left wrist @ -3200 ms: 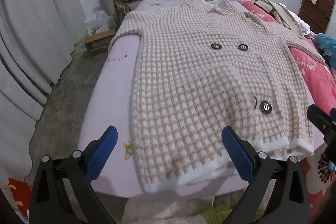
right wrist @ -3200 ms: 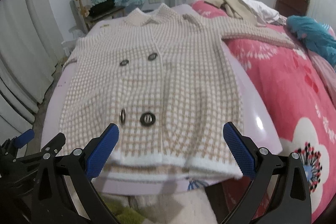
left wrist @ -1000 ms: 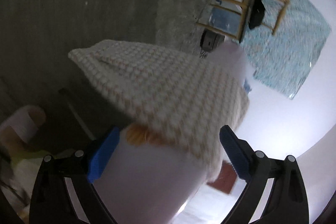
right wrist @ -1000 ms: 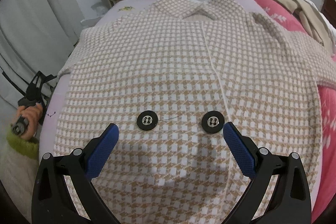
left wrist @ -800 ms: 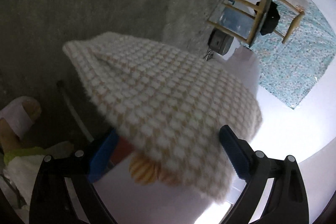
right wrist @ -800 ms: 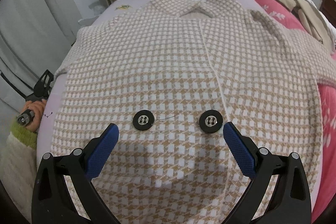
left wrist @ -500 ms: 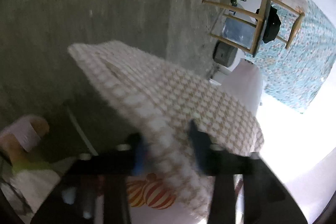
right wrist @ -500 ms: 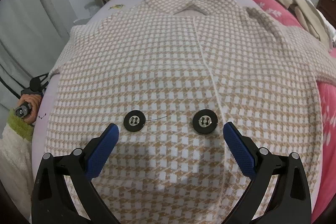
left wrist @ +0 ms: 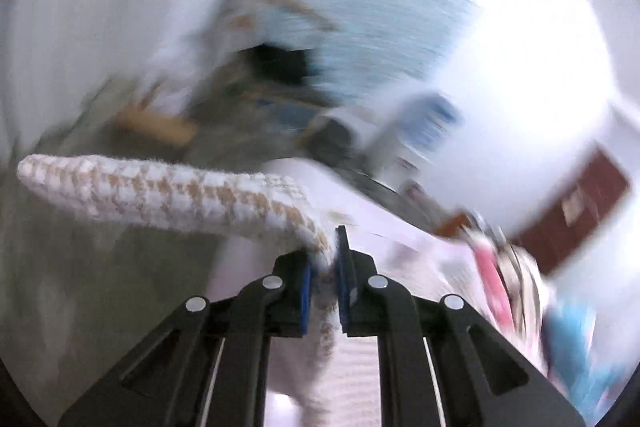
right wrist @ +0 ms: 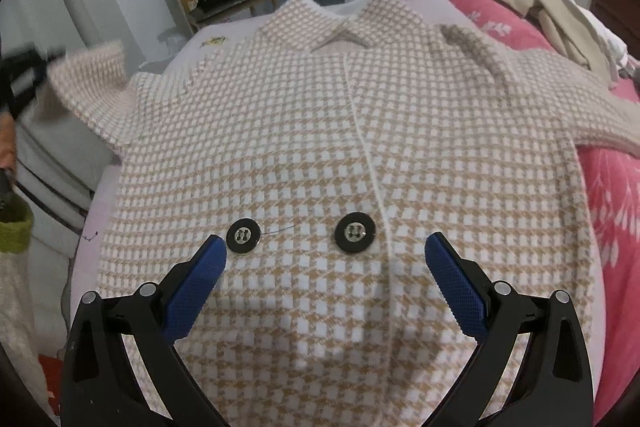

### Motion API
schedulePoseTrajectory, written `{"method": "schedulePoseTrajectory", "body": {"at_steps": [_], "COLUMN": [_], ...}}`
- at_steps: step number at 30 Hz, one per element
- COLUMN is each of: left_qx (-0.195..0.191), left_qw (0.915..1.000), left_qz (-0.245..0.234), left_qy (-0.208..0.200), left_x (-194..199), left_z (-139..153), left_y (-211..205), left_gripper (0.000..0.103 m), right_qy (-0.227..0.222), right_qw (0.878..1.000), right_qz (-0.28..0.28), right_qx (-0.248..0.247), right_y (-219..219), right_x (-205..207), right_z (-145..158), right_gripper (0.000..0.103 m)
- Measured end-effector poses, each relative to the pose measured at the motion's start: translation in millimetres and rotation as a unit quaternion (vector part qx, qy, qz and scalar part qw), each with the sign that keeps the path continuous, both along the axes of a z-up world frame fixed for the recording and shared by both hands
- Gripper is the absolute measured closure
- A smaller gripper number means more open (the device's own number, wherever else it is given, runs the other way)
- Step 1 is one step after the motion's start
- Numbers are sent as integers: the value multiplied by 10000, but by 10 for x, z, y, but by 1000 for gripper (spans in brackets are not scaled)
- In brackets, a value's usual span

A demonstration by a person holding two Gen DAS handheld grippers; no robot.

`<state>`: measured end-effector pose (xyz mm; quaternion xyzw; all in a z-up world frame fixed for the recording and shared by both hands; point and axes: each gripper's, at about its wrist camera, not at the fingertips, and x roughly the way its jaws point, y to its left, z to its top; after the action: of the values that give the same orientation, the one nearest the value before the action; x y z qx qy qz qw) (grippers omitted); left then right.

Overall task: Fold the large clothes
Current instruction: 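Grasp the coat sleeve with the left tool and lift it, then fold the held sleeve across the coat front and open the left tool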

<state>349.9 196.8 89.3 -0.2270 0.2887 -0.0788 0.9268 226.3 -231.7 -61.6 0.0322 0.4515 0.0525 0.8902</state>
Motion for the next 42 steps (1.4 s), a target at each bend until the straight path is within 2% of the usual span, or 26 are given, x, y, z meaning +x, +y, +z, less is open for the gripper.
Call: {"method": "schedulePoseTrajectory", "body": {"at_steps": [1,3,4,6,9,10,12,13,14,15,17,20,26,29,34,37,42], "left_qx": [151,566,628,784,1034,1121,1191,1333,1437,1580,1731,1788,1603,1606,1604,1760,1747], "left_qw": [9996,9937,9912,9815,9702,9655,9576,9556,9540,9507,9474,9461,9500,9525,9574,9566,9576], "left_qz": [-227,-963,-1163,-1745,-2144,-2247,-2375,-2336,-2330,-2371,-2405,-2479,-2583,-2500,-2190,-1968,-1827], "left_qy": [-55,-125,-109,75,458,684,1118,1207,1222,1225,1208,1069,718,668,983,1233,1383], "left_x": [-34,-146,-182,-301,-305,-333,-408,-476,-668,-729,-787,-895,-1123,-1172,-1201,-1135,-1049], "left_z": [63,155,143,-16,-324,-508,-854,-964,-1045,-1111,-1156,-1126,-930,-912,-1102,-1257,-1412], "left_y": [-186,-795,-958,-1421,-1839,-1954,-2109,-2150,-2156,-2205,-2233,-2197,-2037,-2001,-1838,-1771,-1727], "left_gripper": [93,93,93,93,91,89,75,61,52,48,31,21,12,11,10,10,10], "right_qy": [-16,-51,-57,-61,-27,-8,50,79,97,118,132,152,261,353,486,544,668], "right_qw": [10000,10000,9999,9999,9998,9997,9996,9995,9995,9994,9993,9993,9991,9989,9984,9981,9971], "right_qz": [-16,-65,-82,-141,-218,-238,-279,-297,-310,-328,-336,-329,-288,-286,-268,-262,-251], "right_qx": [7,16,17,15,14,13,24,30,36,54,88,134,148,85,-50,-138,-246], "right_y": [-16,-64,-78,-129,-212,-234,-292,-311,-328,-348,-369,-376,-376,-369,-344,-324,-320], "right_x": [-17,-70,-92,-148,-218,-240,-278,-283,-292,-298,-302,-302,-276,-265,-221,-199,-159], "right_z": [13,37,45,60,47,35,-1,-15,-24,-35,-47,-59,-111,-175,-272,-329,-434], "right_gripper": [8,8,8,8,8,8,8,8,8,8,8,8,8,8,8,8,8]}}
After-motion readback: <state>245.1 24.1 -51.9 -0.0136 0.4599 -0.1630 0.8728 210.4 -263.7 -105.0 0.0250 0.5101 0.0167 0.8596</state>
